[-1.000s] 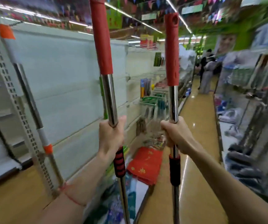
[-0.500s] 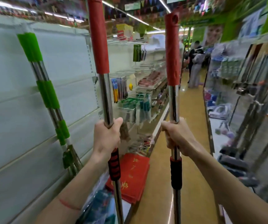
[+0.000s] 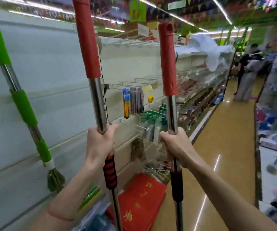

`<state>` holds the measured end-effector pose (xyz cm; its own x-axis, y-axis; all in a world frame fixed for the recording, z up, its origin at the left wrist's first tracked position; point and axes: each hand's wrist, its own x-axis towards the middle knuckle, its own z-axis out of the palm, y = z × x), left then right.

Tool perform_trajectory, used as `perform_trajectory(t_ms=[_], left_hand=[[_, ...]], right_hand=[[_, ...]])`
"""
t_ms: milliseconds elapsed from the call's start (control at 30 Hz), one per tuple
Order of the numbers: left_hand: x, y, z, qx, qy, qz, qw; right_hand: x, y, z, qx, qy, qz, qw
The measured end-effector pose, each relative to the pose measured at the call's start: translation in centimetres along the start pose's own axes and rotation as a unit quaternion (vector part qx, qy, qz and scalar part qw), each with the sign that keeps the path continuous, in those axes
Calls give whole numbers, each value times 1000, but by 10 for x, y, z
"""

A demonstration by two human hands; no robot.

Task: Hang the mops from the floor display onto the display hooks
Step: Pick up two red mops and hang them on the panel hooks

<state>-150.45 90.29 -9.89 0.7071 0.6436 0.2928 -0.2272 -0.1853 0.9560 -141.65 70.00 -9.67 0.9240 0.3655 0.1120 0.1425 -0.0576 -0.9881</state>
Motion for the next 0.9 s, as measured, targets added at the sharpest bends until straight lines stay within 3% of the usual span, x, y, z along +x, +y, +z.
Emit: perform_trajectory(t_ms=[367, 900], left_hand=[[86, -5, 50, 38, 101, -6, 994], [157, 18, 72, 74, 312, 26, 947]], right_hand=[[148, -10, 2, -59, -72, -60, 994], [288, -21, 54, -5, -250, -69, 966]])
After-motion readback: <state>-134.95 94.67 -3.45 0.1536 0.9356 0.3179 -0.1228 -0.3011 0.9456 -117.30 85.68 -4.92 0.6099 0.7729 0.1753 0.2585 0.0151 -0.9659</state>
